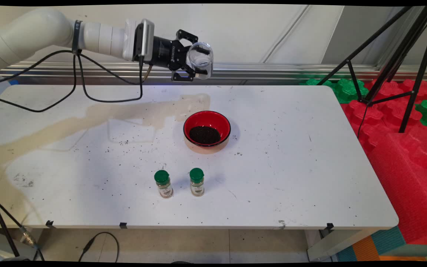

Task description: Pour the black seasoning powder in the red bowl

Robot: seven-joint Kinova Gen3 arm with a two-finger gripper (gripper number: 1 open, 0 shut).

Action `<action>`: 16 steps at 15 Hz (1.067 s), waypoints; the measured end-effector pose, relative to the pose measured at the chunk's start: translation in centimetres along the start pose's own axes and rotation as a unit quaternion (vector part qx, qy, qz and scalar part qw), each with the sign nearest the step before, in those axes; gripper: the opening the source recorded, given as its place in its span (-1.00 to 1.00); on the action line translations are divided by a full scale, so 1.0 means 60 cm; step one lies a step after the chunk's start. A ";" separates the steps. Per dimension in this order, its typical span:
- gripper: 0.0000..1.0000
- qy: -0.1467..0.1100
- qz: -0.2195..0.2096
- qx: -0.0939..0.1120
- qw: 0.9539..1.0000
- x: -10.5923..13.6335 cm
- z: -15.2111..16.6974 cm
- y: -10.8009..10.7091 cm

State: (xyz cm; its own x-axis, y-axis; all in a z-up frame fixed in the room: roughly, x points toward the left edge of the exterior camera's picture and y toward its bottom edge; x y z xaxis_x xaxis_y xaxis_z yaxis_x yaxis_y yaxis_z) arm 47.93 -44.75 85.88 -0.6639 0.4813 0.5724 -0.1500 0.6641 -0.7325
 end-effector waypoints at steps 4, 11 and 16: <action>-1.00 0.005 -0.083 0.001 0.997 -0.004 -0.005 -0.012; -1.00 0.012 -0.197 0.005 0.980 -0.013 -0.015 -0.025; -1.00 0.013 -0.268 0.004 0.963 -0.023 -0.028 -0.026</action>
State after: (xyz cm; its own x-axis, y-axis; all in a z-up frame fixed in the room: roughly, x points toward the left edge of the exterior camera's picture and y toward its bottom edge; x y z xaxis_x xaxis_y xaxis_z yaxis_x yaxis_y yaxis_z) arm 50.33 -45.48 86.84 -0.4709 0.0857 0.8780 -0.4711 0.8171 -0.3324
